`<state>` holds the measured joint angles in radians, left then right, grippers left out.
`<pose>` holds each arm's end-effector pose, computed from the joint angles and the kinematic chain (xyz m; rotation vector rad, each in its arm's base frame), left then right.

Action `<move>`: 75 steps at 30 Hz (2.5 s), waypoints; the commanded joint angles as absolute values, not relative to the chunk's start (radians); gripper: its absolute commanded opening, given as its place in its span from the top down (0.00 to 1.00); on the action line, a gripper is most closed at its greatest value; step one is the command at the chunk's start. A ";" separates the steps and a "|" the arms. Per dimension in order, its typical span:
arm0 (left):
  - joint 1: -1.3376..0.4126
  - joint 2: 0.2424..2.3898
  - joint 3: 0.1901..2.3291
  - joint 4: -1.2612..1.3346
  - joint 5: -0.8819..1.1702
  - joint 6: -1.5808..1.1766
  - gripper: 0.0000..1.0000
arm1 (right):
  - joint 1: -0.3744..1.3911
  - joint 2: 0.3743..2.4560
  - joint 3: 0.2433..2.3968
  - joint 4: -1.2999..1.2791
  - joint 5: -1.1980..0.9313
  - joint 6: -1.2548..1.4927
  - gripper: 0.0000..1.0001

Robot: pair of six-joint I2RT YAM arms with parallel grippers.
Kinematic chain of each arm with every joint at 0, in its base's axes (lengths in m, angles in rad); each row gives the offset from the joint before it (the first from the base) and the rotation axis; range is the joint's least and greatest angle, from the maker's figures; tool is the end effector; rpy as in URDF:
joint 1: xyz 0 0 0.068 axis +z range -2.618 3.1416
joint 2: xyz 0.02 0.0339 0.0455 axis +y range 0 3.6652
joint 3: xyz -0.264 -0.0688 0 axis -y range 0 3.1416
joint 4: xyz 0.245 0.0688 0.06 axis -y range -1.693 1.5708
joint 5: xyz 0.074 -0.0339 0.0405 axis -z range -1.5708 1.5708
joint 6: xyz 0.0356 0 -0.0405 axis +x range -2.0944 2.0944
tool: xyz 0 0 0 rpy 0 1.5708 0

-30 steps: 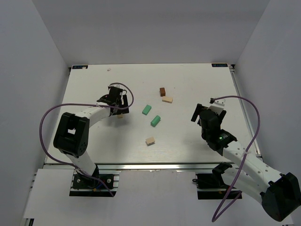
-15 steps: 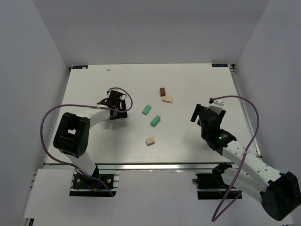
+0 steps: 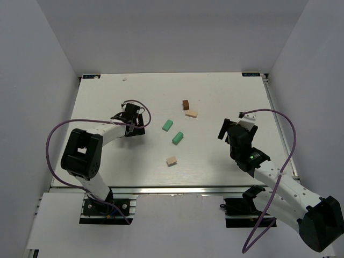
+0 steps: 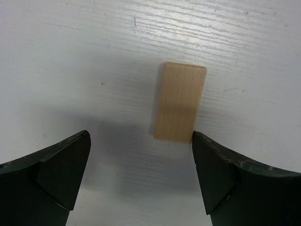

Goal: Build the wood block tower

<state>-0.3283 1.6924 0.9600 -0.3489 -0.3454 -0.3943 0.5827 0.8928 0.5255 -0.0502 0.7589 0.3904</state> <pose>0.3114 -0.0933 0.1615 -0.1959 2.5547 0.1917 0.1770 0.0873 0.2467 0.2936 1.8472 -0.0876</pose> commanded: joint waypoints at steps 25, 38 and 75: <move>-0.567 1.768 1.385 -0.501 -0.202 -0.745 0.02 | 0.554 0.920 0.612 0.003 0.669 0.431 0.11; -0.747 2.075 1.805 -0.664 -0.549 -1.491 0.02 | 0.522 0.793 0.583 -0.164 0.785 0.554 0.11; -0.788 2.482 2.174 -0.782 -0.609 -1.681 0.09 | 0.515 0.732 0.534 -0.167 0.914 0.594 0.11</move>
